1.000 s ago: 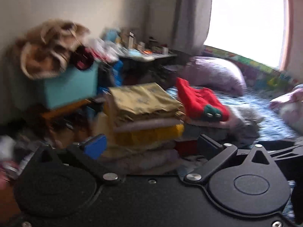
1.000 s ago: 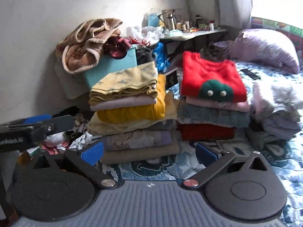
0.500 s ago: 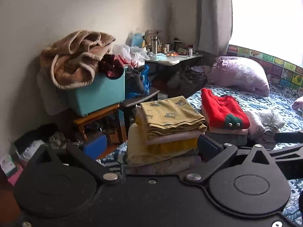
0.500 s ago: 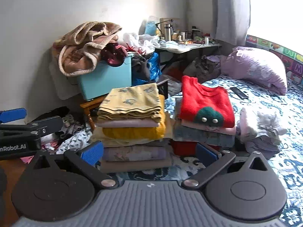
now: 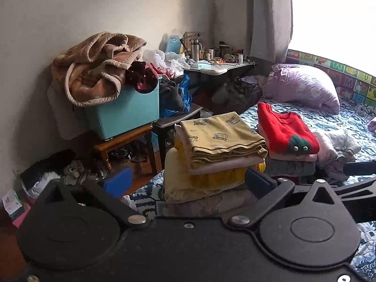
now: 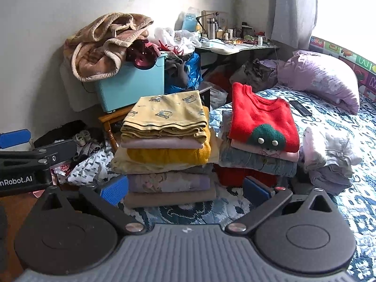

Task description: Fold clothes

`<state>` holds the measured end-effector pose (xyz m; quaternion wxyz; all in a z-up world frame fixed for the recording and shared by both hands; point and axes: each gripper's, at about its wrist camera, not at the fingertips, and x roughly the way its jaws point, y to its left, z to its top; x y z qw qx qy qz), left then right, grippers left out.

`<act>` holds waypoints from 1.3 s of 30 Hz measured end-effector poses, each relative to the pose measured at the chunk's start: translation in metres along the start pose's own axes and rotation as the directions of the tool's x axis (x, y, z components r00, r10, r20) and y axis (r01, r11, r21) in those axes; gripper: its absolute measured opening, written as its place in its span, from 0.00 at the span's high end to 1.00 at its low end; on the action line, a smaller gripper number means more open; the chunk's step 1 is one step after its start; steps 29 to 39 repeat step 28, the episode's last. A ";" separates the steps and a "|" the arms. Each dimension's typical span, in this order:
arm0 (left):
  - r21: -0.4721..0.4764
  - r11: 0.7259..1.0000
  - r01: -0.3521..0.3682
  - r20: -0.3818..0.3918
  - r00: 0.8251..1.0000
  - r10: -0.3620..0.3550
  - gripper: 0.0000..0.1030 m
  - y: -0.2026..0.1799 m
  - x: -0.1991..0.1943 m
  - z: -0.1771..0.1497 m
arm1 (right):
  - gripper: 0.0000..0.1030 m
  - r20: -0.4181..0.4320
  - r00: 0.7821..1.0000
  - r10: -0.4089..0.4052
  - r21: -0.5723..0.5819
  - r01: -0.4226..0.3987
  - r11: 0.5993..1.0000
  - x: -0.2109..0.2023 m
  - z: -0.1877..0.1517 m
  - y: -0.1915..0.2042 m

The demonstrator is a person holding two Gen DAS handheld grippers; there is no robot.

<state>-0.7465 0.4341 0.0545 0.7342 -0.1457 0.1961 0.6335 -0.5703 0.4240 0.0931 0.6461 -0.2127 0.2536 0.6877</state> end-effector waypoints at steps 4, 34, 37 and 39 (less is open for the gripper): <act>0.004 1.000 -0.012 -0.003 1.000 0.012 0.00 -0.001 0.000 -0.001 | 0.00 -0.005 1.000 -0.004 -0.001 0.004 1.000 0.002 0.001 0.000; 0.003 1.000 -0.001 0.029 1.000 0.001 0.00 0.001 -0.004 -0.003 | 0.00 0.000 1.000 0.009 0.013 -0.009 1.000 0.001 0.002 -0.003; 0.003 1.000 -0.001 0.029 1.000 0.001 0.00 0.001 -0.004 -0.003 | 0.00 0.000 1.000 0.009 0.013 -0.009 1.000 0.001 0.002 -0.003; 0.003 1.000 -0.001 0.029 1.000 0.001 0.00 0.001 -0.004 -0.003 | 0.00 0.000 1.000 0.009 0.013 -0.009 1.000 0.001 0.002 -0.003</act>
